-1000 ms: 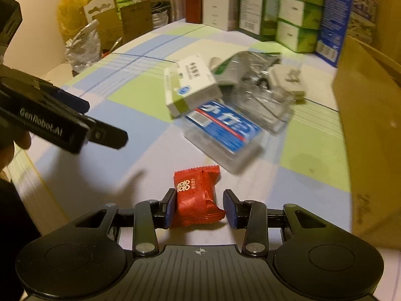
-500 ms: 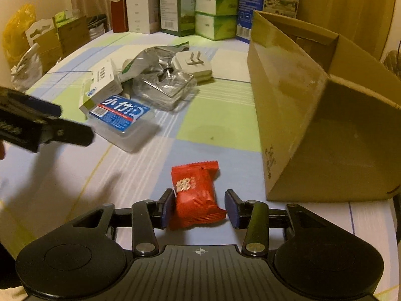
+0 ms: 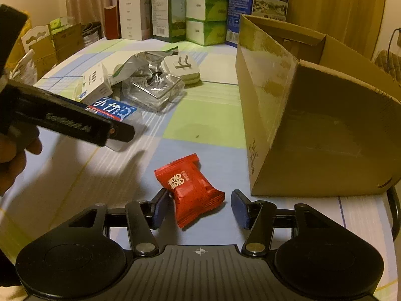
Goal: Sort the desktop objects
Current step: 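Grasp the red candy packet with the right tool while the left tool grasps the floss case, then carry the candy and floss case into the cardboard box and release both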
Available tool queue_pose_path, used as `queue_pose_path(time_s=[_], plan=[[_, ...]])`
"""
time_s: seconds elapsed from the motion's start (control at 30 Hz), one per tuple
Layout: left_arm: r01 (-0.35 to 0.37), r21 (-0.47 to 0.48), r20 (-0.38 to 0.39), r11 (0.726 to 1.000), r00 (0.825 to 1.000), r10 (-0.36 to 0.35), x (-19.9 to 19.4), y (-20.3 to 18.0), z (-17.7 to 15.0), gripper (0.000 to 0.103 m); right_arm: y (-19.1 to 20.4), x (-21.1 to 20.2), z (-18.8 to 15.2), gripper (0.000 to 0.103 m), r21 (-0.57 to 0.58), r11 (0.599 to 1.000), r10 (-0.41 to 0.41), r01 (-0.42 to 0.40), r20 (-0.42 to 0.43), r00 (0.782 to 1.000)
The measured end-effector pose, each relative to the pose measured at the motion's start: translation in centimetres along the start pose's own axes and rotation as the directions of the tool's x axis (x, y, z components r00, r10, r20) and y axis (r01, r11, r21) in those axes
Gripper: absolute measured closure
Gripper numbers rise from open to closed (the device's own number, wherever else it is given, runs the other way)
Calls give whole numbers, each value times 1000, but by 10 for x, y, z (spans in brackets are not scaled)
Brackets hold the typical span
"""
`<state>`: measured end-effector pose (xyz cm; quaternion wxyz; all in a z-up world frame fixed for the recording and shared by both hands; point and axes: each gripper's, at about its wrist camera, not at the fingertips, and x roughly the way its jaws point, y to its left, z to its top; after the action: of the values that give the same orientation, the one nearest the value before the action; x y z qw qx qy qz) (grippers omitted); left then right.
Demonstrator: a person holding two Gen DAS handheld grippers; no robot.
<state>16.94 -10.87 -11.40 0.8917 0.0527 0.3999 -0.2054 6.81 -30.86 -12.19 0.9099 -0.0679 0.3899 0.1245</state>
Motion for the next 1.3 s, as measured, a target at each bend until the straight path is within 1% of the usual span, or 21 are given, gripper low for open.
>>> queue_pose_path(time_s=[0.03, 0.1, 0.13, 0.33, 0.5, 0.53, 0.6, 0.63, 0.73, 0.83, 0.9, 0.97, 1.03, 1.23, 1.3], plan=[[-4, -2, 2, 1000, 1000, 4, 2, 0, 1, 6, 0, 1, 1, 49, -1, 1000, 0, 0, -1, 1000], [-23, -1, -4, 1000, 1000, 23, 6, 0, 3, 19, 0, 1, 2, 49, 9, 1000, 2, -2, -4, 1000], [-32, -1, -12, 999, 999, 32, 7, 0, 4, 20, 0, 1, 3, 49, 10, 1000, 5, -5, -5, 1000], [-1, -5, -27, 1000, 1000, 1, -7, 1, -5, 20, 8, 2, 5, 49, -72, 997, 40, -39, 8, 999], [-10, -16, -34, 1000, 999, 9, -27, 3, -20, 20, 10, 8, 10, 49, -115, 992, 61, -60, 10, 998], [-13, -18, -35, 1000, 999, 12, -31, 4, -24, 20, 11, 9, 11, 50, -128, 990, 65, -63, 9, 998], [-15, -25, -39, 1000, 999, 14, -36, 5, -29, 20, 14, 10, 11, 61, -159, 985, 72, -71, -2, 997], [-14, -29, -41, 999, 999, 13, -38, 6, -32, 20, 15, 9, 11, 63, -164, 983, 76, -76, -11, 997], [-18, -35, -43, 999, 999, 17, -43, 7, -40, 20, 18, 5, 7, 65, -165, 983, 78, -82, -26, 997], [-21, -38, -40, 999, 999, 19, -46, 6, -45, 20, 21, 0, 3, 65, -151, 984, 91, -96, -37, 995], [-21, -28, -40, 999, 999, 20, -47, 5, -46, 20, 24, -2, 1, 62, -155, 982, 108, -113, -40, 993], [-19, -19, -39, 1000, 999, 19, -48, 5, -47, 20, 27, -3, -1, 49, -177, 978, 103, -107, -32, 994], [-16, -18, -37, 1000, 999, 15, -48, 6, -47, 20, 28, -2, -1, 46, -192, 975, 108, -111, -28, 994], [-22, -13, -38, 1000, 999, 21, -46, 7, -49, 19, 29, 7, 6, 47, -228, 965, 129, -132, -26, 991], [-22, -16, -38, 1000, 999, 21, -45, 7, -49, 19, 30, 8, 8, 52, -232, 962, 138, -142, -32, 990]])
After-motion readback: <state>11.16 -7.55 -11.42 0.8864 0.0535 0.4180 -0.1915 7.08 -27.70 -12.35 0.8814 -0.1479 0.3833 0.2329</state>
